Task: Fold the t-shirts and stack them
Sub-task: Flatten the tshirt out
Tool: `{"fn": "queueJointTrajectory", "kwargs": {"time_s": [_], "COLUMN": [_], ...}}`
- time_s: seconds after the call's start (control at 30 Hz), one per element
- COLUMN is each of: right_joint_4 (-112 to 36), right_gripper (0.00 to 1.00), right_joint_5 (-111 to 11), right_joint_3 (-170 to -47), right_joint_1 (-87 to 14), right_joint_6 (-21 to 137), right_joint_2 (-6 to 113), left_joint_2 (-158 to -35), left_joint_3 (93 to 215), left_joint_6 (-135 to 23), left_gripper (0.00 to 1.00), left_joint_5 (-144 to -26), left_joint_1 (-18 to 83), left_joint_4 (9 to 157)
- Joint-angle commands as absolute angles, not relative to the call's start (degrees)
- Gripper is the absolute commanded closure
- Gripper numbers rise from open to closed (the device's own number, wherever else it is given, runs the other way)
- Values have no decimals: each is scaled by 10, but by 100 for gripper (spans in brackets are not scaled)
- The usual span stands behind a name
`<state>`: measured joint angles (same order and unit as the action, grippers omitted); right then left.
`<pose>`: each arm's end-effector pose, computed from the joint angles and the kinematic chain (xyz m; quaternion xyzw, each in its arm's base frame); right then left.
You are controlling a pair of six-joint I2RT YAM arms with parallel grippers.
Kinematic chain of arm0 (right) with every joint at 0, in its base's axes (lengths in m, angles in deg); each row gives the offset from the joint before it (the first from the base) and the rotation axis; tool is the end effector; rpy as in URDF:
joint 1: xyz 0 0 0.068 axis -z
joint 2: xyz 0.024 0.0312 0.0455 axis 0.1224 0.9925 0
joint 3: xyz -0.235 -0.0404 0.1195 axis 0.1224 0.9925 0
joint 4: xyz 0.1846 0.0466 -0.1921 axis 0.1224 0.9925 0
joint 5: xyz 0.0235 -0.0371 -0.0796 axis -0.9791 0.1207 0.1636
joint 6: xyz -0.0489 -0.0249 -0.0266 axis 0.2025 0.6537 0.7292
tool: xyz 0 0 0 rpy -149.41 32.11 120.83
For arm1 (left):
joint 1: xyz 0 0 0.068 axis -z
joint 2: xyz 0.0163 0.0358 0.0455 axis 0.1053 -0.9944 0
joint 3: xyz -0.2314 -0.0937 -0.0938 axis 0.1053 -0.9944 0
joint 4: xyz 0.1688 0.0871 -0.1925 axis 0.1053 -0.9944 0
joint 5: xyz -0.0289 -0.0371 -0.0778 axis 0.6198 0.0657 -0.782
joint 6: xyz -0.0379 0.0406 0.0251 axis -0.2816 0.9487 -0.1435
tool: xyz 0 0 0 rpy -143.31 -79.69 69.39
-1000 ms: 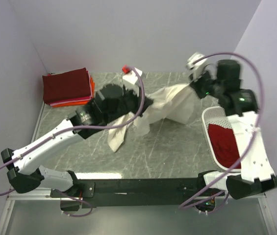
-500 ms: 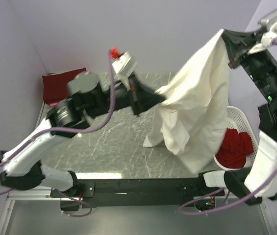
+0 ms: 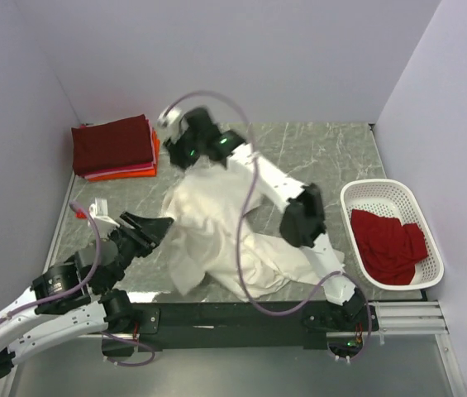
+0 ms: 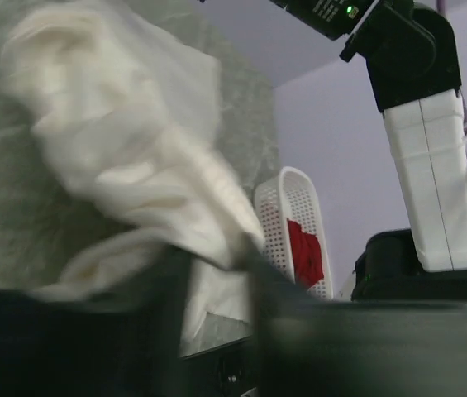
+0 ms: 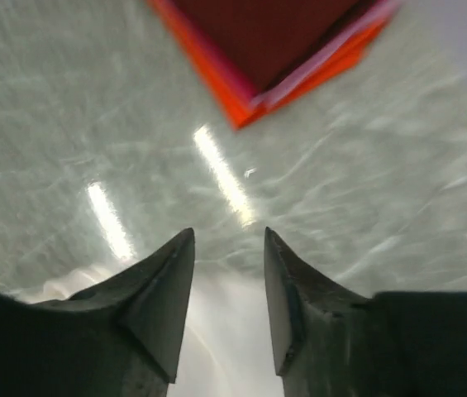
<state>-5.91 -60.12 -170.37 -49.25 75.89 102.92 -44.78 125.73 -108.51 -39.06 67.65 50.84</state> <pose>0.3894 0.3721 0.3480 -0.4492 0.7123 0.2666 0.4688 0.0769 -0.0836 0.3421 -0.2263 0.7178 -0.4327 0.4963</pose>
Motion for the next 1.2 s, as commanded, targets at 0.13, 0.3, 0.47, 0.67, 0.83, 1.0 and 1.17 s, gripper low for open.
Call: {"fn": "queueJointTrajectory", "kwargs": {"time_s": [0.13,0.3,0.47,0.67,0.83,1.0,1.17], "right_joint_4": [-75,-23,42,114,147,180,177], "right_gripper": [45,44,42,42,42,42,42], "right_joint_5": [-567,-742,-805,-792,-745,-722,-666], "right_joint_3": [-1599,-1401,-1337,-1267,-1153,-1016,-901], "right_joint_1": [-461,-330,-307,-291,-267,-266,-288], "right_joint_6": [764,831,867,937,1012,1079,1115], "right_joint_2": [909,808,838,819,722,627,509], "left_joint_2": [-379,-420,-517,-716,-920,-1167,-1280], "left_joint_3": [1213,1244,1251,1328,1390,1583,1676], "left_joint_6": [-1316,-1196,-1020,-817,-744,-661,-600], "left_gripper": [1,0,0,13,22,37,42], "left_joint_5": [-322,-317,-390,-717,-904,-922,-921], "left_joint_1": [679,679,677,456,279,235,223], "left_joint_4": [317,370,513,633,688,611,576]}}
